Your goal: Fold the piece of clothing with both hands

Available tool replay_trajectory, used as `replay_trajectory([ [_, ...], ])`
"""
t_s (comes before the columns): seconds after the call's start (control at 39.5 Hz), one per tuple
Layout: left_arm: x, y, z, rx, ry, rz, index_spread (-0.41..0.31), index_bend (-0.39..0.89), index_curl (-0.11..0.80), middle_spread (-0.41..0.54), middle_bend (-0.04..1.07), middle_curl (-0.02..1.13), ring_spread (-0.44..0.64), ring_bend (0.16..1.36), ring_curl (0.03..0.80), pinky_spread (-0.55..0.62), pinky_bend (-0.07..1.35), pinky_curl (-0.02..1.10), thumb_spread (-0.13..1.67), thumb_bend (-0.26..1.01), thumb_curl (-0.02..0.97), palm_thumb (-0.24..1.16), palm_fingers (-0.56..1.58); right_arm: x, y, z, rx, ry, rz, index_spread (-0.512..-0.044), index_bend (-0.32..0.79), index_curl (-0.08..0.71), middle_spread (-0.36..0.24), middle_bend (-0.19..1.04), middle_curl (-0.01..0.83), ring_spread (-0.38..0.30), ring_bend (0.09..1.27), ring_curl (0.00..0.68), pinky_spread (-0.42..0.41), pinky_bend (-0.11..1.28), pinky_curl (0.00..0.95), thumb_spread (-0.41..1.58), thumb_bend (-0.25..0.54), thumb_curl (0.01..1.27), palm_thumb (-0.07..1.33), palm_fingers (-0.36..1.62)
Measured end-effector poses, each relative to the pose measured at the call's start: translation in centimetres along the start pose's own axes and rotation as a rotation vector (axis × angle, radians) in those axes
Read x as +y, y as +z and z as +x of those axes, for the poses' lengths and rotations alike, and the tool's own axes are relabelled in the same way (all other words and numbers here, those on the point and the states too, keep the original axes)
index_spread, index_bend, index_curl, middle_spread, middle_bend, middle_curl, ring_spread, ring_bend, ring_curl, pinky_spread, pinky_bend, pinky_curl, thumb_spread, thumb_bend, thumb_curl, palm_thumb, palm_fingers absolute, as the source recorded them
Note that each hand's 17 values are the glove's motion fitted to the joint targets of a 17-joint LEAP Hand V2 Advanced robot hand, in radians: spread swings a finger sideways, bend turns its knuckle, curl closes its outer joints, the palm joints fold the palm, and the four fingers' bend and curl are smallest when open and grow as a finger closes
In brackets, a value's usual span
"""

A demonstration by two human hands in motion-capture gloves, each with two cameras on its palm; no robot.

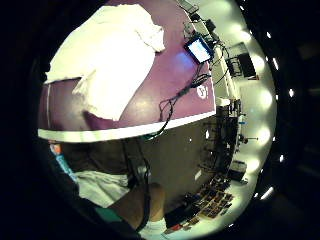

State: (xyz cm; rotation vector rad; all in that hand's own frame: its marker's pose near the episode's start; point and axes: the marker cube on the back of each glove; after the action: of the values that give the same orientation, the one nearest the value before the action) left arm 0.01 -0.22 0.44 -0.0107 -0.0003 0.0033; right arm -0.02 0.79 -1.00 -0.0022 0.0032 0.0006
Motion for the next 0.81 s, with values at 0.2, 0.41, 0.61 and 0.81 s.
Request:
replay_trajectory([
  [0.2,-0.2,1.1,-0.2,0.010,0.017,-0.052,-0.099,0.14,0.108,0.010,0.21,0.17,0.15,0.57,0.211,0.33,0.32,0.15,0.84,0.04,0.048,0.09,0.46,0.3,-0.7,0.3,-0.020,0.007,0.021,-0.319,0.17,0.138,-0.077,0.26,0.143,0.041,0.27,0.115,0.188,0.32,0.152,0.88,0.173,0.07,0.29,0.29],
  [0.41,-0.6,1.4,0.5,0.034,0.037,-0.052,-0.109,0.14,0.160,0.014,0.19,0.22,0.19,0.59,0.241,0.40,0.32,0.20,1.05,0.01,0.085,0.09,0.42,0.9,-1.4,1.4,-0.008,0.007,0.017,-0.371,0.16,0.188,-0.087,0.25,0.200,0.050,0.27,0.147,0.222,0.32,0.200,1.11,0.150,0.10,0.30,0.27],
  [0.61,-0.7,1.7,1.7,0.030,0.066,-0.059,-0.111,0.14,0.195,0.021,0.19,0.25,0.20,0.61,0.258,0.42,0.33,0.23,1.14,-0.01,0.116,0.09,0.40,0.8,-1.2,2.9,-0.001,0.032,0.010,-0.388,0.16,0.220,-0.086,0.24,0.241,0.054,0.27,0.171,0.234,0.32,0.233,1.20,0.116,0.13,0.30,0.26],
  [0.81,-3.3,5.7,2.4,-0.029,0.060,-0.043,-0.111,0.14,0.221,0.024,0.18,0.28,0.20,0.62,0.270,0.43,0.33,0.25,1.18,-0.01,0.146,0.10,0.38,-0.9,2.7,4.5,-0.010,0.059,-0.011,-0.389,0.12,0.227,-0.088,0.23,0.272,0.043,0.27,0.193,0.233,0.35,0.269,1.21,0.091,0.16,0.35,0.23],
])
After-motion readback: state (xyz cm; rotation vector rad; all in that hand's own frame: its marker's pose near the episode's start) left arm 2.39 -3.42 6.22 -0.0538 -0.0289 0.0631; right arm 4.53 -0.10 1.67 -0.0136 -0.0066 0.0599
